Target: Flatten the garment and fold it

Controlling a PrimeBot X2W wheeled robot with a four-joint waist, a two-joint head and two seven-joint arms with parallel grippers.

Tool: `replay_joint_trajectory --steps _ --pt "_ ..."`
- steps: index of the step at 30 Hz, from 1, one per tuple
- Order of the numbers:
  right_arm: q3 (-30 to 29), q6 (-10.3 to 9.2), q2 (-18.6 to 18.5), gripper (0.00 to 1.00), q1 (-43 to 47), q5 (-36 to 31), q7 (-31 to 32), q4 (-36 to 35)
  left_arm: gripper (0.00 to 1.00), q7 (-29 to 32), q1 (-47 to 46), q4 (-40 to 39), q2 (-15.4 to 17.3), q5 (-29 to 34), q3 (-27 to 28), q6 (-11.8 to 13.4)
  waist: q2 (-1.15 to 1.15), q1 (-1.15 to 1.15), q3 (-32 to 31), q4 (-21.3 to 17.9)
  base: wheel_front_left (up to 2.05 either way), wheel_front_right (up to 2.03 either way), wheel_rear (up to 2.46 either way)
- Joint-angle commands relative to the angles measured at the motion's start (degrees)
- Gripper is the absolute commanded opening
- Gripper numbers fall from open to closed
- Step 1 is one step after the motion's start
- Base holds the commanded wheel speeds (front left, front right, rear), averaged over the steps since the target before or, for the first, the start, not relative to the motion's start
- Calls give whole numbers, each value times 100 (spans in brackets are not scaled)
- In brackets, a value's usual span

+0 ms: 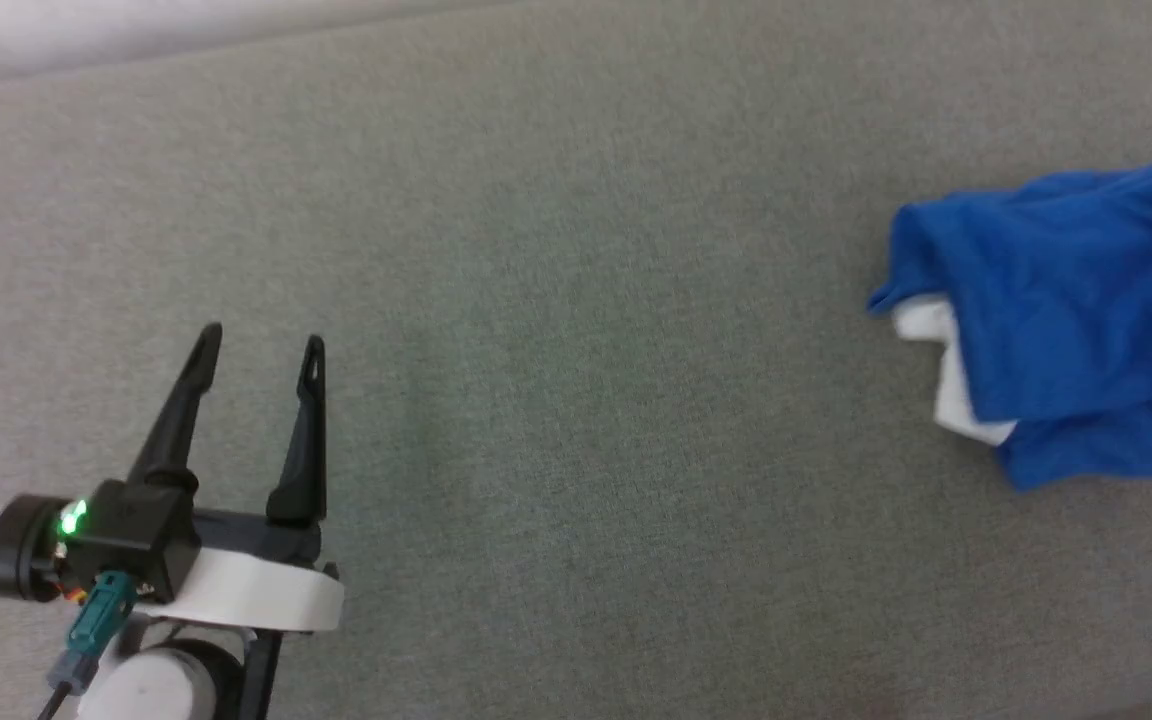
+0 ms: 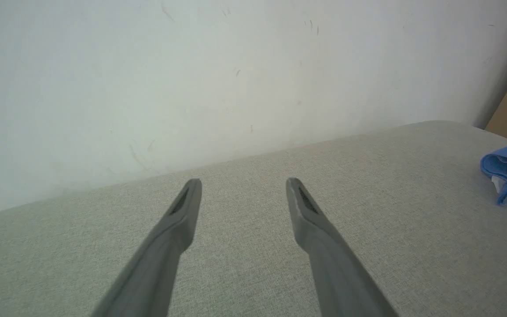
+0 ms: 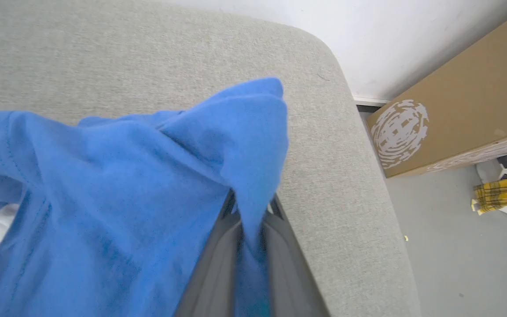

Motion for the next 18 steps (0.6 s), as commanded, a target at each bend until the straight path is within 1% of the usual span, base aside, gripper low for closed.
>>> replay_joint_trajectory --steps 1,6,13,18 --pt "-33 -5 -53 0 -105 -53 -45 25 100 11 -104 -40 43 67 23 -8 0 -1 385 -135 0 0 0" --pt "-197 -5 -381 0 -391 -373 -228 335 100 118 -362 -185 194 206 16 -66 0 -1 739 -118 0 0 0" --pt "-422 -5 -742 0 -701 -792 -582 794 100 124 -571 -261 247 314 2 -72 0 -1 1057 -49 0 0 0" --pt "-459 -5 -703 0 -864 -916 -861 1086 100 81 -629 -243 268 350 -17 -85 0 -1 1189 -10 0 0 0"
